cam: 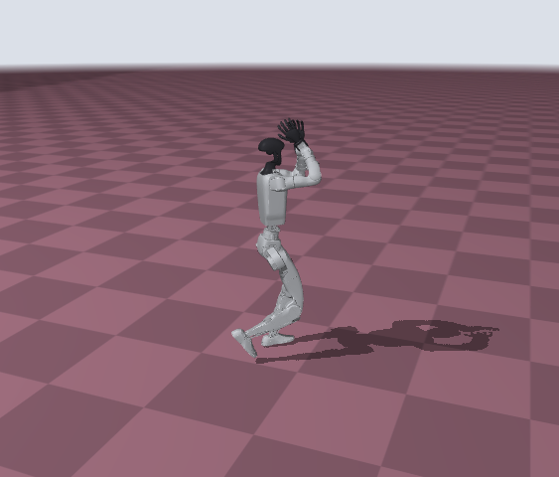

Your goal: Sport exercise

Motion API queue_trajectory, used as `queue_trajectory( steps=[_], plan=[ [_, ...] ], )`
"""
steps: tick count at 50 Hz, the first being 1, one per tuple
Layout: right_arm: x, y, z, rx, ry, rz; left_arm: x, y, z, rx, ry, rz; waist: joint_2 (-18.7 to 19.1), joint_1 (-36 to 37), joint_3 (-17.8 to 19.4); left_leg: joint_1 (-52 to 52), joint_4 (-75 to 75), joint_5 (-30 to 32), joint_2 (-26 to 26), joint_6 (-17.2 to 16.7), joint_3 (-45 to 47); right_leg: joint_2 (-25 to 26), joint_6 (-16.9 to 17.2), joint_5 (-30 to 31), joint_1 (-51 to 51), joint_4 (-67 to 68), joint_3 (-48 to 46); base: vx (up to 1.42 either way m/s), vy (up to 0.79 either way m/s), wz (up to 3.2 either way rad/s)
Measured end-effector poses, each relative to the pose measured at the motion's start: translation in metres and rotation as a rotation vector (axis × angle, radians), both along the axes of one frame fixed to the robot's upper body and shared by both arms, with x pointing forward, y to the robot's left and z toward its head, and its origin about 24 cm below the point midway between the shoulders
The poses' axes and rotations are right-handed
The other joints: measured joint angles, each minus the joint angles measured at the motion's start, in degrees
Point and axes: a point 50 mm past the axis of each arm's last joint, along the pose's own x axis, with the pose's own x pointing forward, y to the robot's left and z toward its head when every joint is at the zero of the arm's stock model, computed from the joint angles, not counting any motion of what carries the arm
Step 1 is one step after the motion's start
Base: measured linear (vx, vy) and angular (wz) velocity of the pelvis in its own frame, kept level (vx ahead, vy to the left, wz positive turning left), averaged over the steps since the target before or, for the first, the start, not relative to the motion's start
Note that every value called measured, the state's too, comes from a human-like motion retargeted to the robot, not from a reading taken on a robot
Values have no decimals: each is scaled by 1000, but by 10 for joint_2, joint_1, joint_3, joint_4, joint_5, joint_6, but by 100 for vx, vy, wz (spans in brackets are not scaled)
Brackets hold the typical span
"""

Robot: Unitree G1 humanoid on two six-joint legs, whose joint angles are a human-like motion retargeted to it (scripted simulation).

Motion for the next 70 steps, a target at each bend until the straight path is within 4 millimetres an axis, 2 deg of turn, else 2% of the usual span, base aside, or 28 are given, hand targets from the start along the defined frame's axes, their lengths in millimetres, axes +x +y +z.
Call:
queue_trajectory(
  steps=[2, 5, 7, 9, 12, 15, 19, 23, 25, 27, 30, 33, 43, 52, 60, 70],
  plan=[
    [1, 2, -2, 0, -5, -22, 6, 4, -3, -34, 12, 75, -5, 0, 6, 29, -3, -18, -1, -2, -10, -11, -30, -44, -33, 6, -11, 38, -9, 12],
    [17, 4, -11, -33, 55, -76, 29, 9, -18, -40, 81, 198, -6, 2, 18, 75, -14, -40, 0, -7, -26, -8, -65, -95, -78, -11, -18, 33, -10, 7],
    [36, 6, -25, -77, 142, -129, 50, 14, -37, -6, 155, 276, -3, 4, 27, 109, -28, -51, 4, -10, -37, 3, -81, -112, -101, -40, -20, 29, -9, 2],
    [62, 6, -47, -138, 269, -194, 72, 17, -65, 59, 245, 343, 1, 6, 36, 143, -44, -61, 7, -11, -48, 16, -88, -115, -117, -81, -19, 28, -7, 5],
    [106, 2, -97, -258, 517, -322, 98, 15, -119, 216, 390, 397, 8, 11, 47, 193, -71, -75, 12, -9, -65, 40, -79, -98, -129, -166, -14, 27, -4, 7],
    [147, -3, -164, -434, 799, -477, 108, 5, -181, 430, 516, 387, 17, 20, 56, 232, -97, -88, 21, -3, -82, 67, -54, -62, -132, -272, -3, 26, -3, 8],
    [182, -10, -252, -714, 1084, -686, 99, -11, -247, 682, 595, 332, 32, 38, 61, 269, -127, -97, 29, 0, -102, 102, -18, -2, -127, -403, 23, 24, -5, 10],
    [195, -16, -313, -913, 1236, -810, 82, -21, -282, 829, 601, 276, 43, 52, 61, 288, -127, -118, 25, 2, -116, 114, -4, 31, -125, -441, 42, 24, -11, 16],
    [199, -16, -332, -963, 1273, -844, 76, -24, -290, 878, 575, 260, 47, 55, 60, 307, -148, -119, 25, 1, -128, 115, -7, 37, -111, -458, 43, 26, -14, 19],
    [198, -16, -348, -1001, 1311, -852, 71, -26, -297, 910, 568, 243, 49, 61, 56, 305, -124, -134, 24, -2, -131, 117, -15, 14, -113, -438, 45, 24, -15, 11],
    [197, -15, -365, -1032, 1358, -856, 66, -27, -304, 949, 557, 221, 51, 64, 48, 306, -106, -144, 27, -11, -141, 120, -31, -34, -109, -425, 41, 27, -14, 15],
    [198, -13, -378, -1057, 1398, -852, 67, -25, -308, 980, 566, 202, 53, 63, 51, 323, -109, -128, 37, -28, -160, 129, -47, -65, -82, -441, 33, 28, -12, 9],
    [190, -28, -440, -1169, 1641, -899, 70, -16, -330, 1061, 673, 144, 76, 86, 41, 324, -53, -18, 69, -128, -220, 186, -78, -91, -17, -504, 12, 25, -7, -18],
    [173, -48, -488, -1234, 1869, -949, 74, -6, -337, 1079, 721, 146, 89, 103, 51, 335, -19, 86, 71, -208, -246, 221, -96, -96, 38, -556, 20, 16, -3, -27],
    [146, -60, -528, -1341, 2054, -961, 77, -1, -336, 1070, 725, 188, 94, 110, 63, 342, 10, 139, 49, -212, -230, 229, -97, -111, 55, -551, 37, 10, 4, -25],
    [114, -69, -558, -1493, 2194, -943, 90, 9, -326, 1028, 731, 272, 95, 104, 78, 345, 14, 173, 26, -212, -221, 230, -92, -113, 65, -558, 57, 4, 4, -26]
  ],
)
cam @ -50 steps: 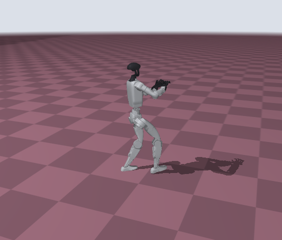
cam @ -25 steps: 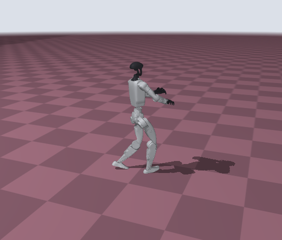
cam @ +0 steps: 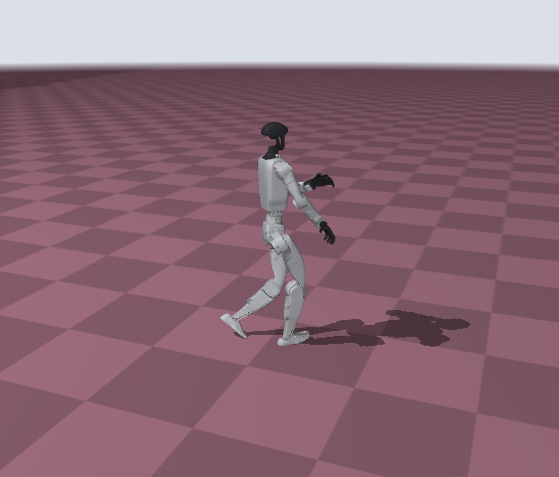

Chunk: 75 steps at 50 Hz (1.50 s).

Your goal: Sport exercise

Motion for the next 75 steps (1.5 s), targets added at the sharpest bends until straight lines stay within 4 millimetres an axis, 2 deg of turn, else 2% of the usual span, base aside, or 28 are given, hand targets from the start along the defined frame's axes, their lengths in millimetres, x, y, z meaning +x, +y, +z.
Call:
queue_trajectory(
  steps=[3, 7, 16, 23, 27, 31, 37, 43, 46, 48, 53, 66, 70, 75],
  plan=[
    [-5, -4, -3, -2, 17, -7, 8, 6, 1, 8, -3, 40, 1, -5, 3, -1, -5, 0, -6, 0, -2, 0, 3, 3, -1, -5, 6, 1, 3, -32],
    [-9, -9, -4, 6, 20, -23, 16, 14, -14, 58, 56, 79, 3, -14, 7, -2, -18, -10, -12, 0, -12, 1, 7, 5, -7, -4, 15, -1, 4, -37],
    [-10, -12, 2, 81, -5, -86, 9, 27, -92, 266, 358, 93, 10, -41, 11, 7, -86, -61, -41, 0, -88, 5, 24, 10, -31, 7, 50, -2, 8, -51],
    [-7, 0, 7, 188, 1, -154, -6, 37, -147, 423, 576, 111, 16, -72, 20, 16, -146, -106, -53, 0, -142, 14, 37, 20, -61, 25, 81, -7, 9, -53],
    [-6, 12, 9, 255, 25, -171, -15, 42, -167, 478, 658, 118, 20, -90, 29, 18, -172, -131, -62, 6, -162, 22, 45, 28, -82, 39, 102, -12, 10, -55],
    [-3, 28, 17, 317, 51, -143, -19, 45, -177, 526, 692, 117, 20, -108, 38, 18, -202, -150, -75, 24, -176, 26, 59, 37, -101, 49, 127, -13, 12, -60],
    [7, 60, 43, 415, 51, -5, -19, 54, -178, 582, 655, 112, 11, -131, 56, 19, -265, -154, -92, 50, -182, 27, 89, 62, -125, 50, 170, -15, 10, -64],
    [11, 98, 75, 499, 28, 191, -21, 67, -168, 581, 584, 112, 4, -133, 72, 17, -326, -128, -99, 67, -157, 21, 118, 123, -138, 30, 188, -16, 5, -80],
    [8, 117, 88, 532, 27, 289, -27, 73, -161, 551, 556, 112, 5, -115, 78, 16, -351, -114, -97, 73, -128, -17, 83, 162, -151, 35, 122, -15, 2, -128],
    [5, 128, 96, 552, 27, 345, -31, 76, -157, 525, 537, 110, 6, -101, 80, 12, -363, -107, -94, 76, -109, -44, 56, 160, -157, 45, 80, -14, 1, -119],
    [0, 149, 112, 597, 32, 450, -43, 88, -142, 449, 500, 129, 3, -79, 83, 8, -395, -86, -91, 77, -85, -72, 50, 117, -155, 57, 61, -11, -2, -80],
    [-2, 174, 143, 732, -5, 525, -67, 132, -127, 330, 488, 359, -23, -33, 88, 25, -449, -58, -86, 85, -43, -152, 27, 34, -95, 135, -18, -6, -6, -64],
    [2, 177, 161, 790, -58, 541, -69, 144, -125, 313, 476, 438, -32, -28, 86, 32, -453, -60, -84, 90, -34, -169, 23, 22, -64, 147, -31, 0, -9, -51],
    [7, 178, 188, 864, -128, 563, -60, 143, -110, 250, 408, 487, -43, -30, 79, 41, -457, -68, -79, 99, -22, -176, 20, 18, -29, 132, -41, 3, -10, -53]
  ],
)
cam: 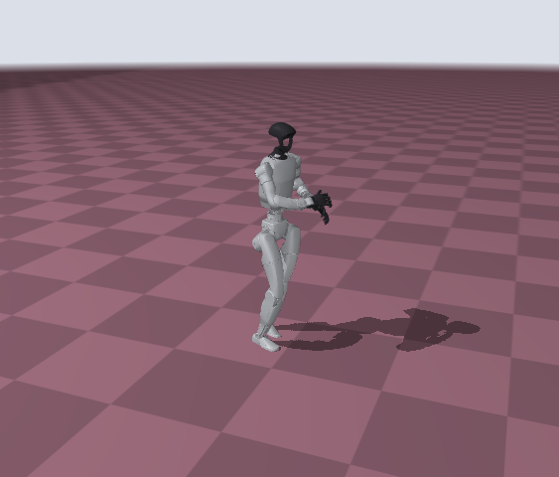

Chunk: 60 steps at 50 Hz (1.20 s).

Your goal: Sport exercise

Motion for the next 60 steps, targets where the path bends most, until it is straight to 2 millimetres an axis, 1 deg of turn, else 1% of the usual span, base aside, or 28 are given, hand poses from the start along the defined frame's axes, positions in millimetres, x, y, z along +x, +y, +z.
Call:
queue_trajectory(
  steps=[4, 8, 13, 17, 20, 23, 25, 28, 30, 32, 33, 35, 37, 38, 39, 42, 44, 47, 50, 53, 60],
  plan=[
    [2, -1, 22, 66, -36, 10, 12, -5, 11, -16, -60, -4, -5, -9, -8, 8, -2, -10, 9, 6, 8, 12, -1, -3, 21, -30, 1, 5, -11, -55],
    [3, -5, 42, 114, -61, 24, 26, -14, 21, -8, -99, -45, -8, -25, -16, 14, 2, -24, 20, 12, 18, 31, -3, -6, 40, -60, 8, 7, -11, -57],
    [6, -16, 64, 153, -79, 23, 44, -22, 23, 38, -90, -114, -8, -47, -21, 16, 30, -47, 33, 16, 35, 56, -6, -6, 63, -90, 17, 8, -11, -58],
    [10, -26, 79, 185, -81, 5, 57, -25, 19, 72, -37, -151, -6, -60, -19, 8, 81, -73, 43, 19, 51, 77, -9, -2, 83, -109, 24, 8, -10, -58],
    [13, -33, 88, 212, -70, -10, 64, -25, 11, 88, 23, -163, -2, -66, -15, -6, 139, -96, 51, 18, 61, 95, -12, 2, 99, -122, 29, 8, -9, -58],
    [15, -39, 90, 222, -43, -21, 68, -23, 0, 100, 99, -167, 5, -68, -8, -28, 213, -121, 65, 15, 62, 116, -16, 7, 113, -136, 32, 8, -7, -58],
    [17, -44, 84, 206, -12, -34, 68, -22, -11, 107, 162, -168, 9, -71, -3, -45, 264, -130, 90, 19, 84, 127, -17, 9, 122, -143, 31, 7, -5, -30],
    [23, -56, 58, 128, 60, -83, 62, -20, -33, 123, 280, -166, 5, -86, 1, -73, 319, -138, 168, 57, 194, 121, -13, 5, 132, -148, 16, 7, -2, 6],
    [26, -66, 32, 48, 124, -132, 56, -15, -51, 143, 375, -154, 3, -87, 2, -88, 330, -146, 184, 66, 214, 124, -10, 5, 136, -152, 17, 8, -1, -35],
    [31, -82, -4, -64, 193, -204, 49, -13, -73, 174, 484, -149, -3, -82, -7, -93, 300, -136, 174, 68, 212, 121, -5, 23, 151, -195, 22, 9, 0, -48],
    [30, -90, -22, -123, 237, -239, 41, -9, -83, 188, 541, -136, -2, -82, -4, -97, 303, -138, 176, 68, 210, 125, -4, 20, 152, -188, 23, 7, 0, -49],
    [26, -109, -68, -269, 319, -316, 28, -5, -105, 221, 657, -121, -11, -80, -10, -85, 257, -121, 160, 69, 207, 115, 2, 25, 165, -211, 27, 8, 1, -43],
    [15, -129, -109, -412, 419, -384, 10, 3, -123, 246, 768, -95, -12, -80, -5, -82, 253, -119, 160, 69, 208, 117, 4, 21, 170, -207, 28, 6, 1, -47],
    [7, -138, -133, -492, 466, -418, 2, 4, -132, 261, 824, -87, -17, -78, -9, -68, 223, -108, 153, 71, 209, 110, 6, 26, 179, -224, 30, 7, 1, -45],
    [-3, -148, -152, -561, 519, -444, -6, 7, -139, 271, 873, -76, -18, -78, -8, -63, 217, -105, 152, 72, 212, 109, 8, 26, 182, -226, 30, 6, 1, -46],
    [-38, -176, -196, -735, 682, -518, -31, 15, -155, 285, 1000, -42, -16, -78, -2, -57, 221, -109, 156, 72, 222, 111, 13, 22, 185, -220, 31, 3, 1, -50],
    [-60, -189, -217, -805, 778, -571, -43, 18, -162, 282, 1062, -20, -15, -78, -2, -50, 214, -106, 157, 72, 230, 111, 18, 24, 187, -224, 33, 3, 1, -49],
    [-86, -201, -236, -837, 898, -656, -55, 23, -167, 266, 1115, 13, -18, -78, 0, -40, 200, -99, 157, 73, 243, 110, 27, 32, 193, -238, 36, 1, 0, -50],
    [-100, -206, -245, -804, 982, -739, -59, 28, -168, 242, 1131, 46, -22, -80, 2, -30, 184, -93, 157, 74, 255, 108, 35, 42, 201, -255, 41, -1, -1, -50],
    [-101, -205, -247, -739, 1023, -806, -61, 33, -168, 223, 1131, 80, -27, -81, 4, -22, 172, -87, 157, 75, 267, 109, 43, 52, 207, -273, 46, -2, -3, -50],
    [-86, -197, -241, -578, 1047, -896, -62, 49, -167, 193, 1114, 171, -37, -85, 12, -16, 172, -87, 167, 76, 293, 116, 57, 80, 225, -316, 61, -4, -4, -52]
  ],
)
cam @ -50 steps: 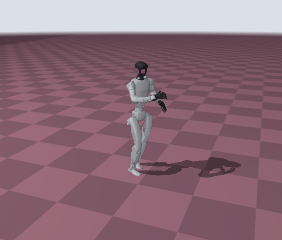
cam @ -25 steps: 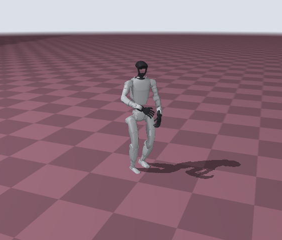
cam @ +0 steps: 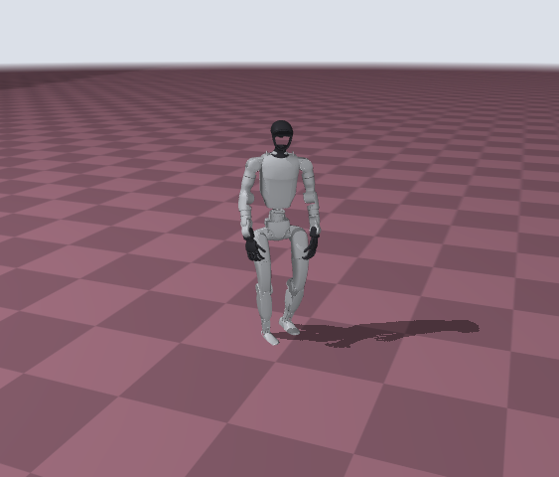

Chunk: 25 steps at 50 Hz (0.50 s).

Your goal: Sport exercise

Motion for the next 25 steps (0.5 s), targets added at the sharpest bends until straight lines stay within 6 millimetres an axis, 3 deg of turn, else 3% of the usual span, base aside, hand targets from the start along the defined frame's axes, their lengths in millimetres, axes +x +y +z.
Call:
queue_trajectory(
  steps=[11, 14, 17, 21, 25],
  plan=[
    [11, -1, 6, 27, -38, -16, 19, 15, 11, 0, -115, 116, -6, 11, 30, -54, 172, -23, 73, 0, 18, 48, 14, 60, 48, -82, 35, -4, -6, -63],
    [17, -3, 9, 22, -38, -7, 26, 16, 15, -17, -152, 136, 1, 25, 43, -92, 237, -6, 95, -13, -18, 72, 16, 80, 61, -101, 57, -3, -7, -101],
    [25, -9, 12, 15, -42, -24, 34, 14, 20, -38, -193, 142, 9, 44, 51, -130, 271, -54, 86, -12, -77, 94, 20, 101, 68, -117, 84, -2, -4, -115],
    [47, -23, 26, 21, -98, -100, 56, 7, 35, -73, -302, 111, 15, 62, 51, -146, 264, -71, 69, -7, -113, 110, 32, 116, 64, -121, 111, 1, 0, -98],
    [95, -35, 66, 89, -289, -198, 89, 6, 68, -77, -494, 43, 6, 67, 47, -132, 206, -59, 39, 5, -120, 101, 45, 121, 55, -118, 133, 2, 3, -81]
  ],
)
